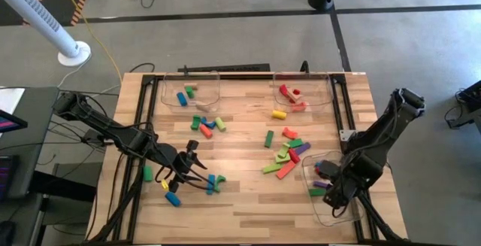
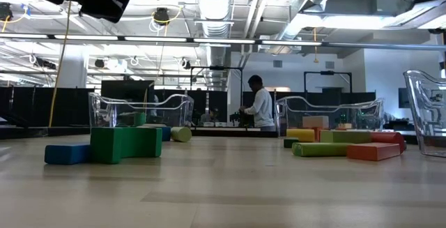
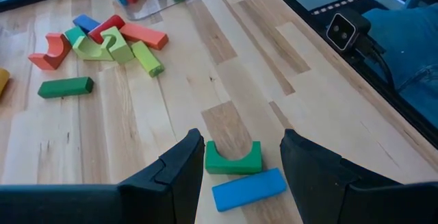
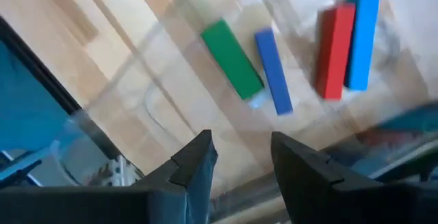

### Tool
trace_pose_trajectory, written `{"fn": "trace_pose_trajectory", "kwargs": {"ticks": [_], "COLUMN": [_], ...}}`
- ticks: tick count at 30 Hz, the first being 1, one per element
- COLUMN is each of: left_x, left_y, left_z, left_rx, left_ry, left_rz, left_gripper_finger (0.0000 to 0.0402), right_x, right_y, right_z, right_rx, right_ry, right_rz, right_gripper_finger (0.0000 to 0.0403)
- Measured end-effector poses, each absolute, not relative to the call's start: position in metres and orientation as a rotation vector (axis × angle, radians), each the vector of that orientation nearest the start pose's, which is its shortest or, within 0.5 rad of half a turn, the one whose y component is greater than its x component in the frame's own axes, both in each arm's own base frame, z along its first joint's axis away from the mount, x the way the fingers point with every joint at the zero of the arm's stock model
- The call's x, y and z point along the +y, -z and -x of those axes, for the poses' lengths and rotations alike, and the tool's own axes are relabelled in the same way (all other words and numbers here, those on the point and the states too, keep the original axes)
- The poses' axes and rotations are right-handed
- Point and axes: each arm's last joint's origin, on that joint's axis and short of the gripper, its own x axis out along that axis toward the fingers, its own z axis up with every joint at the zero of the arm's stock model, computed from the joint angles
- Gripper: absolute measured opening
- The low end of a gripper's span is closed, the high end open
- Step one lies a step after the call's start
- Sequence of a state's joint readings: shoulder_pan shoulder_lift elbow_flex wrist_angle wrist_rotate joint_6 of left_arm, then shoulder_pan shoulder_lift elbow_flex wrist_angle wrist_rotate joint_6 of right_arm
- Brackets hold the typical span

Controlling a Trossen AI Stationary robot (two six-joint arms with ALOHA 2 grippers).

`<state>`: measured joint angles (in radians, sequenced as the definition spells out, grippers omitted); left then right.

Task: Sort blocks by size
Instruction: Put the light green arch block into the top right transparent bin

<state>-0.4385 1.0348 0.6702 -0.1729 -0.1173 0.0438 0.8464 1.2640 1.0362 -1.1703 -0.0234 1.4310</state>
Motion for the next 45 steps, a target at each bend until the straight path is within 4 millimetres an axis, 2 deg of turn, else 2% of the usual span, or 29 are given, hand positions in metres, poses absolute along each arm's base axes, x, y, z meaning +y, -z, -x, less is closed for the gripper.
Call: {"fn": "trace_pose_trajectory", "kwargs": {"ticks": [8,19,31,38,42,45], "left_x": [-0.09,-0.089,-0.089,-0.088,-0.087,-0.086], "left_y": [-0.243,-0.243,-0.242,-0.241,-0.241,-0.24], "left_z": [-0.2,-0.199,-0.199,-0.199,-0.199,-0.198], "left_rx": [0.553,0.561,0.569,0.579,0.578,0.583], "left_ry": [0.312,0.303,0.3,0.259,0.237,0.216], "left_rz": [-0.178,-0.174,-0.178,-0.195,-0.212,-0.228], "left_gripper_finger": [0.0183,0.0183,0.0183,0.0183,0.0183,0.0183], "right_x": [0.147,0.134,0.116,0.112,0.114,0.119], "right_y": [-0.277,-0.293,-0.309,-0.308,-0.3,-0.286], "right_z": [-0.159,-0.209,-0.238,-0.243,-0.251,-0.261], "right_rx": [1.333,0.98,0.694,0.589,0.533,0.539], "right_ry": [0.245,-0.021,-0.079,0.043,0.043,0.035], "right_rz": [-0.522,-0.395,-0.177,-0.028,0.022,0.063], "right_gripper_finger": [0.0176,0.0176,0.0176,0.0176,0.0176,0.0176]}}
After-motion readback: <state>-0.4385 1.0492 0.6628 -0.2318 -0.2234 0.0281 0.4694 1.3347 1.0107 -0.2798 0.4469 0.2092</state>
